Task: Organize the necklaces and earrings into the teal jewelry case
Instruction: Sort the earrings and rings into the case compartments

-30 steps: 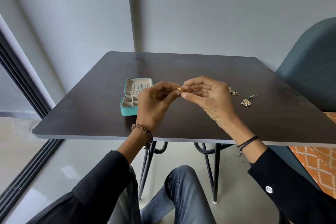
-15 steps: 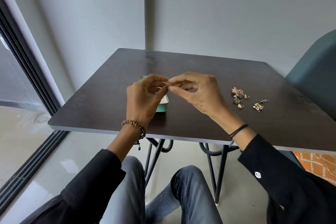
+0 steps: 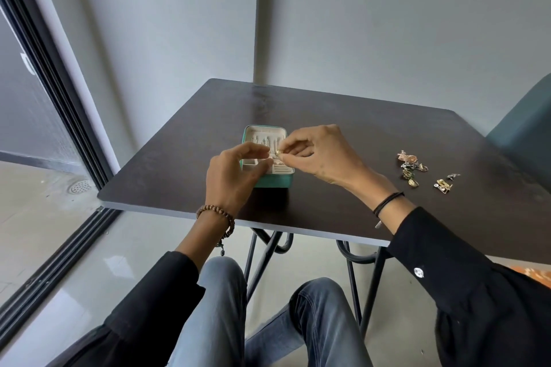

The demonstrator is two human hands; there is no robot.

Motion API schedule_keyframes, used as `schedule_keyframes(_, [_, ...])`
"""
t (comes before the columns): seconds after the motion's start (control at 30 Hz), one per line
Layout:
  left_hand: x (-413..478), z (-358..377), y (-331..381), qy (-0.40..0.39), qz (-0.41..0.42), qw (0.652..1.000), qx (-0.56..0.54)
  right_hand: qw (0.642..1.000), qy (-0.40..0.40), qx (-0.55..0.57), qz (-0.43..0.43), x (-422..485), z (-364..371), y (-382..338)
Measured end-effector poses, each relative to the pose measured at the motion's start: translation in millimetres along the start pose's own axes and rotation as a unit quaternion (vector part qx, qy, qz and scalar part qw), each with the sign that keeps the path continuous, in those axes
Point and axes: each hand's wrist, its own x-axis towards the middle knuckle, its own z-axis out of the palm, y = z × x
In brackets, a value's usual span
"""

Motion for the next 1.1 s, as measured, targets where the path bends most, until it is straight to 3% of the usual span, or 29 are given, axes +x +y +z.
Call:
schedule_keyframes(0.23, [-9, 1, -12, -0.008, -0.034, 0.998, 0.043, 0.998, -0.027, -0.019, 0.054, 1, 3, 17])
schedule_keyframes(0.9, [-19, 10, -33, 0.0, -0.027, 1.0, -0.005, 0.984, -0.102, -0.142, 0.03, -12, 23, 27])
schedule_keyframes(1.1, [-20, 9, -30, 0.001, -0.022, 1.0, 0.005, 0.994, -0.05, -0.092, 0.028, -19, 28, 31])
